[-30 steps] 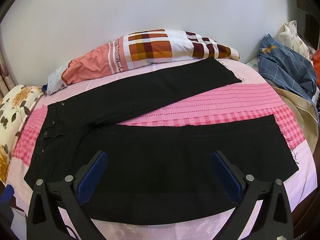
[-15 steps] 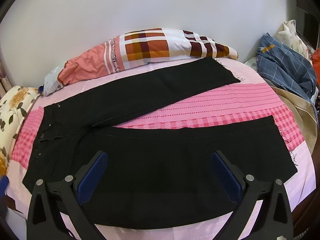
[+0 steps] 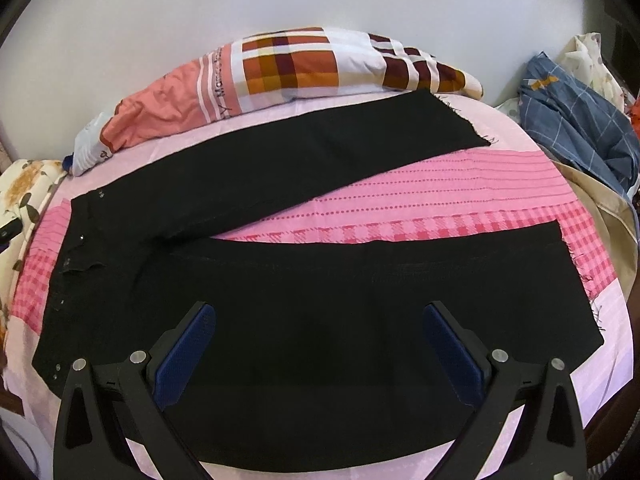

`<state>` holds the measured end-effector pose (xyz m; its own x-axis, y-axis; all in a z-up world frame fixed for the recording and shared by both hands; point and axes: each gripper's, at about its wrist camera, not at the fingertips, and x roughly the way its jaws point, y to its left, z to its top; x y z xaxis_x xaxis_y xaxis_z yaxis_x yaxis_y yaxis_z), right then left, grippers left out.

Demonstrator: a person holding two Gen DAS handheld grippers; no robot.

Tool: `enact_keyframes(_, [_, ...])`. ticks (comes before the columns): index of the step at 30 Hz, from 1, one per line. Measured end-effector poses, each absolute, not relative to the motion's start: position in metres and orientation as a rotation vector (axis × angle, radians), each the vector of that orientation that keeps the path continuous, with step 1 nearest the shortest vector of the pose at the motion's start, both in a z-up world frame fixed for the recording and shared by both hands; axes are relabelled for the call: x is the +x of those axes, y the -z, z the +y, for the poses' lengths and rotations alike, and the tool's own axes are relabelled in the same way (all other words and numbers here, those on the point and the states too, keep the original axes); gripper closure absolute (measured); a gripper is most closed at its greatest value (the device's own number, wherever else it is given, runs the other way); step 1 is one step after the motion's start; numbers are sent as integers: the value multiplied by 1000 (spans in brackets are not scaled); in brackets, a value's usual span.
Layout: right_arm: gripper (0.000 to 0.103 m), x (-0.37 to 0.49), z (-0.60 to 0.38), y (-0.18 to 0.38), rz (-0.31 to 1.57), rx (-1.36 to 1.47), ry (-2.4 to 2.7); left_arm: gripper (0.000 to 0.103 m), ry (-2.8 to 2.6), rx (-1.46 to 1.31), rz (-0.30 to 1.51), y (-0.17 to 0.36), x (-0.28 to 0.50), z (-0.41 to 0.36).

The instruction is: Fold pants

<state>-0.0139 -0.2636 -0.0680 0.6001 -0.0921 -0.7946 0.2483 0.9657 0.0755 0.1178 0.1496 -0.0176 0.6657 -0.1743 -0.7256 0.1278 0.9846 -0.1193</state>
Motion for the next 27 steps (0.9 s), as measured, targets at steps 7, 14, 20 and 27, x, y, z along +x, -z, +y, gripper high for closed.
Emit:
enact_keyframes(7, [0,0,-251,75,945,135,201,0,341,-36,931,56,198,162])
enact_keyframes(14, [0,10,-245,82,985,113,206,0,404,5,975,79,257,175])
enact_keyframes(20, [0,15,-239,82,992,92,201,1,425,1,1016,97,288,182])
enact_keyframes(27, [0,19,-235,84,1010,74,209,66,384,-21,1109,119,297,172])
